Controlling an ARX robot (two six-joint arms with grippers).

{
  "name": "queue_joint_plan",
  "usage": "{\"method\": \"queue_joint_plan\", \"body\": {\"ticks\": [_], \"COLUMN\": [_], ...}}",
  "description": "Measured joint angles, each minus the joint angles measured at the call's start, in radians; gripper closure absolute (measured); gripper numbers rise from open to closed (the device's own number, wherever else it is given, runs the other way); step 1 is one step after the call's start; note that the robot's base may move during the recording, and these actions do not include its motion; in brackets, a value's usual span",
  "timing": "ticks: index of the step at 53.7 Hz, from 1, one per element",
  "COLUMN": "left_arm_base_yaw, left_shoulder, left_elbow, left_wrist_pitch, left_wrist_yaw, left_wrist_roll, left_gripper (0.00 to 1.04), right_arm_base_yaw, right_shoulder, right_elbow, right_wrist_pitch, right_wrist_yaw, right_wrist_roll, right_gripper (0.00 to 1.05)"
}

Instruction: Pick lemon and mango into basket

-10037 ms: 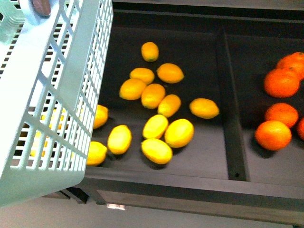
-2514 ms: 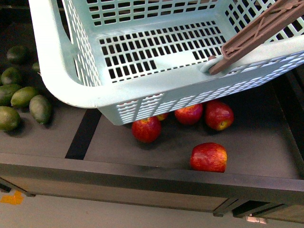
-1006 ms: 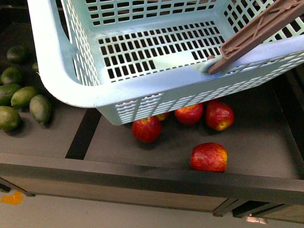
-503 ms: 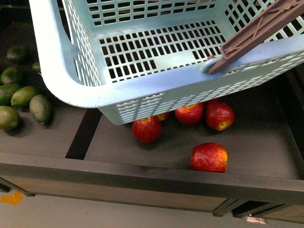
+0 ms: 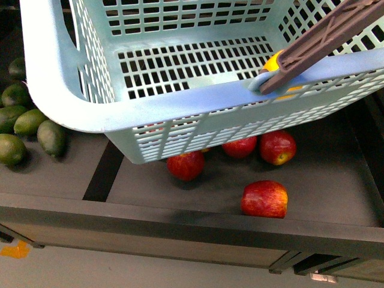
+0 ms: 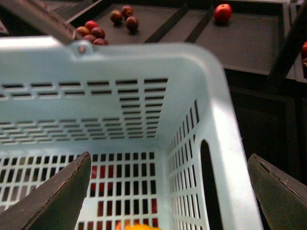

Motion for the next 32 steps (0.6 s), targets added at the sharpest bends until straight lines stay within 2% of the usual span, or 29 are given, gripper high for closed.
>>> {"method": "queue_joint_plan", "body": {"ticks": [9,14,22,32], "left_arm_base_yaw": [0.000,0.001,-0.004,-0.003], "left_shoulder": [0.000,0.000,0.000,0.000], "left_elbow": [0.000,0.000,0.000,0.000], "left_wrist_pitch": [0.000,0.000,0.000,0.000], "left_wrist_yaw": [-0.011,-0.010,-0.003,-0.005], "left_wrist_roll": [0.004,0.005,0.003,0.002], "left_gripper": [0.98,0.98,0.98,0.98], "right_arm_base_yaw": [-0.068,-0.087,-0.083,-0.082], "right_shoulder": [-0.150,-0.280,-0.383,-0.475], "right_elbow": [-0.092,-0.209,-0.358,-0.568], "right_wrist_pitch": [0.029,0.134,0.207,0.268], "right_wrist_yaw": [0.146,0.158,0.150,0.150], "right_wrist_roll": [0.015,0.015,0.014,0.014], "right_gripper": [0.11,0.26,0.47,0.84]}}
